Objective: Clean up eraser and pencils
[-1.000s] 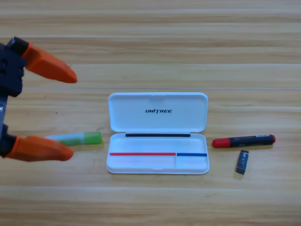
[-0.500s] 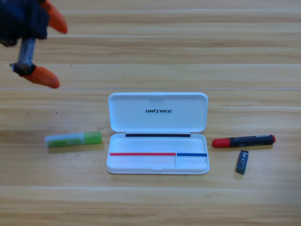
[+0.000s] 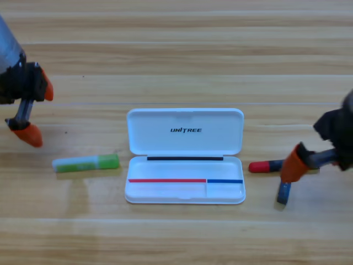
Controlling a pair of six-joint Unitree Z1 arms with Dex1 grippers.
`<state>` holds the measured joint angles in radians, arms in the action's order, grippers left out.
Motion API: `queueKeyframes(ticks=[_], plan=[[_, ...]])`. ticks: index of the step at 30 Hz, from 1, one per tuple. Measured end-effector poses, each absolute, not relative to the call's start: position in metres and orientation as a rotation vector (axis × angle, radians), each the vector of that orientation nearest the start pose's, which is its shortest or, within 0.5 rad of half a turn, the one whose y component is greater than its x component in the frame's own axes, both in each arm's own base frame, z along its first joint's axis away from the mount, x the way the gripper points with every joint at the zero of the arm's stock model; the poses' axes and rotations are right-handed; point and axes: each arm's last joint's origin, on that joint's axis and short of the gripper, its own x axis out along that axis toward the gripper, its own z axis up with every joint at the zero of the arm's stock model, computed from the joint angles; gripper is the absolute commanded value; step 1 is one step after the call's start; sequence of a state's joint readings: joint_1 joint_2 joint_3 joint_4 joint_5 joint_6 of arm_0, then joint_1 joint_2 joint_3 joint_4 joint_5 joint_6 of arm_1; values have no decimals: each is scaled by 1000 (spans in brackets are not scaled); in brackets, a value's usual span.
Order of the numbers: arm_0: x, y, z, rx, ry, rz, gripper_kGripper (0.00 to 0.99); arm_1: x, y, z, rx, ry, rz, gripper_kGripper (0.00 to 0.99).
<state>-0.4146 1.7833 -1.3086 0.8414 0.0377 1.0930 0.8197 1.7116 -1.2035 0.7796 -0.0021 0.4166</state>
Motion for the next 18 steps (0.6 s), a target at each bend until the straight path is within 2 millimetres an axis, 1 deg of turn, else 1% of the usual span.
queueKeyframes(ticks=[2,4,10,12,14,18], plan=[[299,-129,278,1183,1029,-998,957,212,226,268,-159,1348,384,988],[301,-130,274,1151,1056,-980,957,218,230,258,-104,1387,311,985],[309,-138,253,1077,1139,-957,959,237,239,241,-6,1429,190,948],[314,-143,245,1074,1136,-966,960,242,241,234,16,1438,161,945],[317,-150,238,1079,1126,-975,960,248,243,226,34,1454,126,920],[320,-155,229,1085,1114,-984,960,258,247,213,53,1474,77,891]])
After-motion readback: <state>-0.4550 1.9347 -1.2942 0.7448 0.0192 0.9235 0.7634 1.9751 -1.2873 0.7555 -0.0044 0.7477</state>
